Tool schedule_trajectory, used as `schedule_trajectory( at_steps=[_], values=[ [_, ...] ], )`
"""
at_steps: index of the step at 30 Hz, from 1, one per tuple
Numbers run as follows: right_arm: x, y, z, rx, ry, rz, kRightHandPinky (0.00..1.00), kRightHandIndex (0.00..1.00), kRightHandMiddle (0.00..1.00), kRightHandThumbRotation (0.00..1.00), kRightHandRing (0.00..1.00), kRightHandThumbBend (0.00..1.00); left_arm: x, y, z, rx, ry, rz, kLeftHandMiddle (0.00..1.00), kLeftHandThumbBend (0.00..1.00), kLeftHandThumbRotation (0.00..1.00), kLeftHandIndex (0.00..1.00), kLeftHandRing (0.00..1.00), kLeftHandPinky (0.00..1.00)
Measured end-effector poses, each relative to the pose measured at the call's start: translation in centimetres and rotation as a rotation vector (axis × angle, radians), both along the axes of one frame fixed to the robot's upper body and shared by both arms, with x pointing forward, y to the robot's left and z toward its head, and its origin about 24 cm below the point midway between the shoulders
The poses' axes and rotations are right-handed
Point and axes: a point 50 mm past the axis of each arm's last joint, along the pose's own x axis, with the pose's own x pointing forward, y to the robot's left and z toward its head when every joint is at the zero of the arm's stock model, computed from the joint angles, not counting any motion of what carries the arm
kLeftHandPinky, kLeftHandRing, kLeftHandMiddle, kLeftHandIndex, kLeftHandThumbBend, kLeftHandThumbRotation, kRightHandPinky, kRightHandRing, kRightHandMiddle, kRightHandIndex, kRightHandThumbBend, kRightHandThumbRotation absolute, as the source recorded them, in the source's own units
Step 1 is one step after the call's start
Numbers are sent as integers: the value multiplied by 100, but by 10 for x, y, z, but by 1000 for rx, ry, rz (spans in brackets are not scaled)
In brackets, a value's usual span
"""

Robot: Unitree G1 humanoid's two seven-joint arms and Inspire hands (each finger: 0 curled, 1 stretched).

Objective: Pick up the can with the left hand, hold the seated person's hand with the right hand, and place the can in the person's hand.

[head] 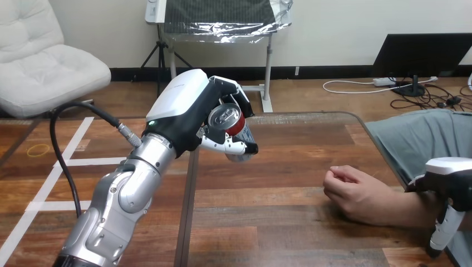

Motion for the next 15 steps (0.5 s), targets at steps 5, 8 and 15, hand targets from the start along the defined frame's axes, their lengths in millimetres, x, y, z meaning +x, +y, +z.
schedule_trajectory(
  at_steps=[5,8,15],
  values=[
    [3,1,0,-25,8,5,88,88,91,15,90,81,0,0,0,1,2,-2,45,60,0,49,37,32],
    [4,0,-1,-36,16,3,88,88,90,15,90,80,0,0,0,2,3,-2,45,60,0,49,37,32],
    [7,-2,-3,-56,31,-9,87,86,89,14,88,79,0,0,0,3,5,-4,45,60,0,49,38,32]
  ],
)
